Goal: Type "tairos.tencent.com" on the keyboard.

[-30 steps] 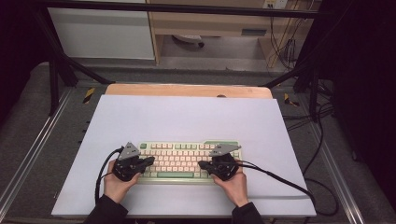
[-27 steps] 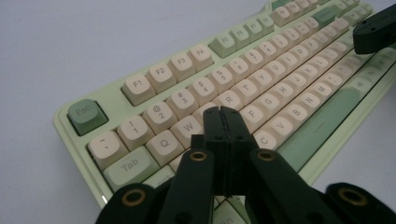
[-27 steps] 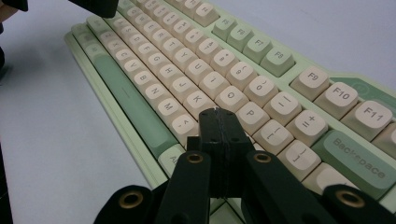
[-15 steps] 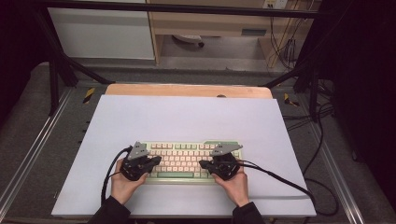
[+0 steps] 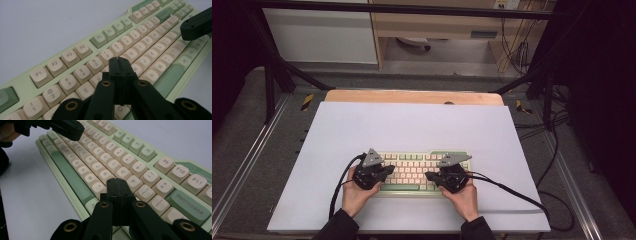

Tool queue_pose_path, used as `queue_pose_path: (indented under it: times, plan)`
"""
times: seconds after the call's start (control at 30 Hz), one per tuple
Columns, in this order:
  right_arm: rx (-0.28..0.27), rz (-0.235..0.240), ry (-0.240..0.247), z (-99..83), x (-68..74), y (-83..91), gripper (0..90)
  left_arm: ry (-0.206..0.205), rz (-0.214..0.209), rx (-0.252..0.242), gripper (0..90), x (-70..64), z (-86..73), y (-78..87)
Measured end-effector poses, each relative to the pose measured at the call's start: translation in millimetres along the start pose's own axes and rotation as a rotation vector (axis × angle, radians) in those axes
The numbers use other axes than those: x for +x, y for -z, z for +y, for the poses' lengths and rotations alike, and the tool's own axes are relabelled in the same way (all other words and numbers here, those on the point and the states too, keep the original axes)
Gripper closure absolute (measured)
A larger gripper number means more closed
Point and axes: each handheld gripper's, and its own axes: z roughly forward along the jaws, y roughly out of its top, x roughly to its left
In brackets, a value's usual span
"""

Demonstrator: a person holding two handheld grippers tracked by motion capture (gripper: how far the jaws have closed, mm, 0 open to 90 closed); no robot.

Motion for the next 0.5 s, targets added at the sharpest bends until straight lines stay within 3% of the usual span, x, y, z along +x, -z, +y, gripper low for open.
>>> queue_pose_path:
  times: [0.5]
  plan:
    - [-0.002, 0.002, 0.000, 0.2, 0.0, 0.4, 90.0, -0.020, 0.018, 0.022, 90.0, -0.6, -0.8, -19.1]
